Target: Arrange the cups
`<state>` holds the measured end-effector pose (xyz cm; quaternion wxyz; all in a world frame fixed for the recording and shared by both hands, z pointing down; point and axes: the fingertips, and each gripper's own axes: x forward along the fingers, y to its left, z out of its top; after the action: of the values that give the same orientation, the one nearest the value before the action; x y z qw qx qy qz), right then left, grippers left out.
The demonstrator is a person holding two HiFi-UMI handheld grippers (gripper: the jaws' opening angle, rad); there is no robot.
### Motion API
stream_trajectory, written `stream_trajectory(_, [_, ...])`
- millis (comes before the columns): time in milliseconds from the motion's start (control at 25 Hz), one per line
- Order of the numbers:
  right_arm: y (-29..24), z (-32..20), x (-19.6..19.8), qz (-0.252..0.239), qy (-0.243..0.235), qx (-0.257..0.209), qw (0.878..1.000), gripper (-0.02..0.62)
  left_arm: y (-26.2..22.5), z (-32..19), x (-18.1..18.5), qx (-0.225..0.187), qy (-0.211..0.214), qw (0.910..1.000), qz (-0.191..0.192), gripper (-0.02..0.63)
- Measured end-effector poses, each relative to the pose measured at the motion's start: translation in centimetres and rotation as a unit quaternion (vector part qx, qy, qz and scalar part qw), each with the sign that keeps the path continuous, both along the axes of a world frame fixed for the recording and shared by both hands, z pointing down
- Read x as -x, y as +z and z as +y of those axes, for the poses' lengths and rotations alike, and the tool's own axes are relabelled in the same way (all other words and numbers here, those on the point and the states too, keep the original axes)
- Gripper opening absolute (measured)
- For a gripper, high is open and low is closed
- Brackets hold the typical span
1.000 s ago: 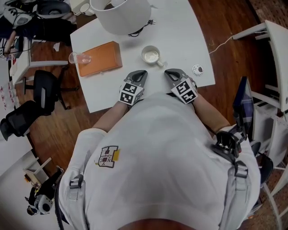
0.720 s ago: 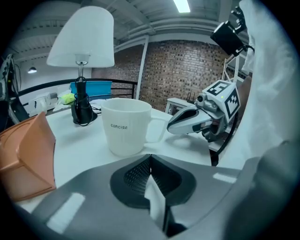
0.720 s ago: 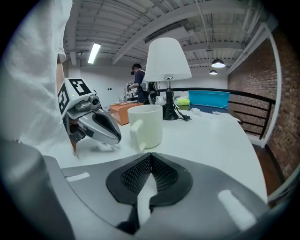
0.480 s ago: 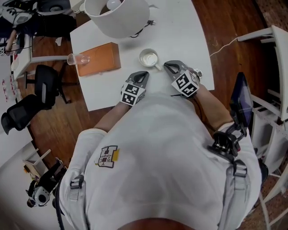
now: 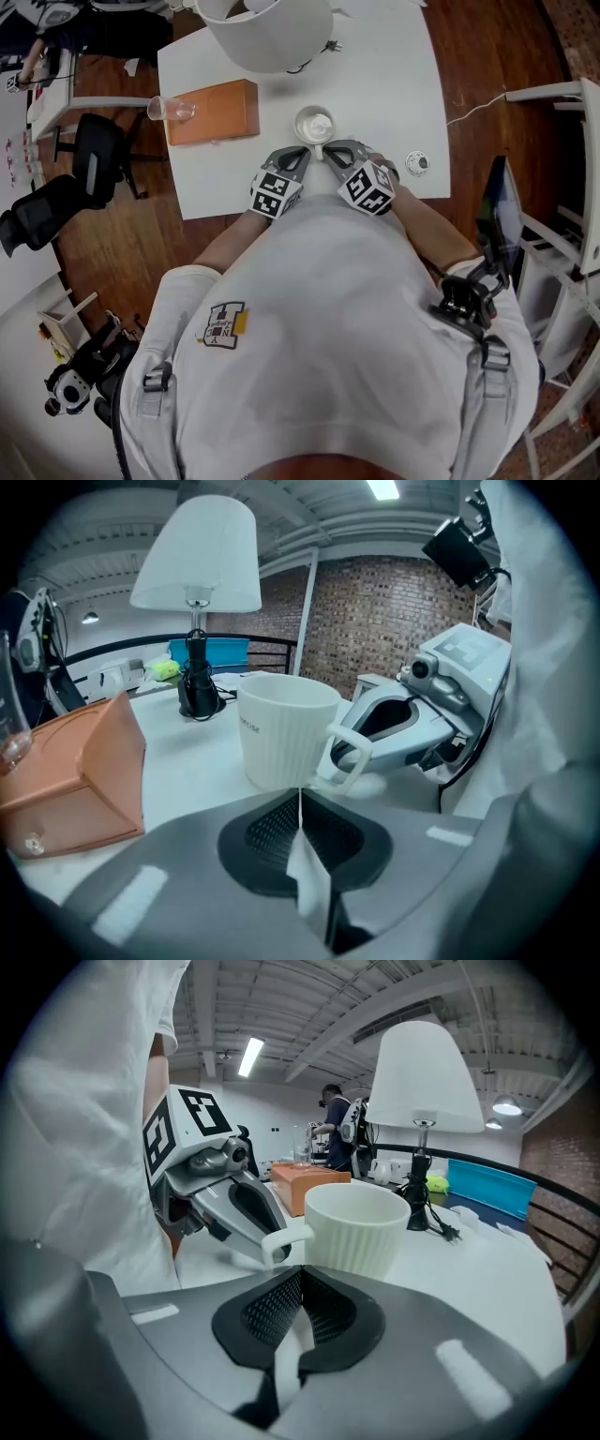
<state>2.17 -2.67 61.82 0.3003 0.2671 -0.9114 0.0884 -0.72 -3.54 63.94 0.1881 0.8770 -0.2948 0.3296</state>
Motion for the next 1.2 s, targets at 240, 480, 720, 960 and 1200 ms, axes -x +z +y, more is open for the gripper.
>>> stream_trajectory(240, [0.3,0.0,2.2,0.000,-0.009,0.001,1.000,0.000,-0.3,1.3,0.6,-0.013,0.043,0.9990,-0.002,0.023])
stream_trajectory(480, [0.1,0.3,0.3,-0.002,0.011,0.007,1.000,0.002,-0.9,2.2,0.1,-0.046,0.068,0.9965,-0.018,0.125])
stream_trajectory(720, [1.4,0.7,-3.9,0.024,0.063,0.040,0.997,0.002,-0.9,1.7,-2.0,-0.086,0.035,0.9954,-0.025,0.272])
stream_trajectory(960, [1.0,0.1,-4.0,0.031,0.061,0.032,0.997,0.002,-0.4,0.2,-1.8,-0.110,-0.005,0.9909,-0.077,0.054])
stream_trajectory(1200, [0.7,-1.1,-4.1,0.032,0.050,0.009,0.998,0.002,0.0,0.4,-0.9,-0.106,0.077,0.9885,-0.074,0.054])
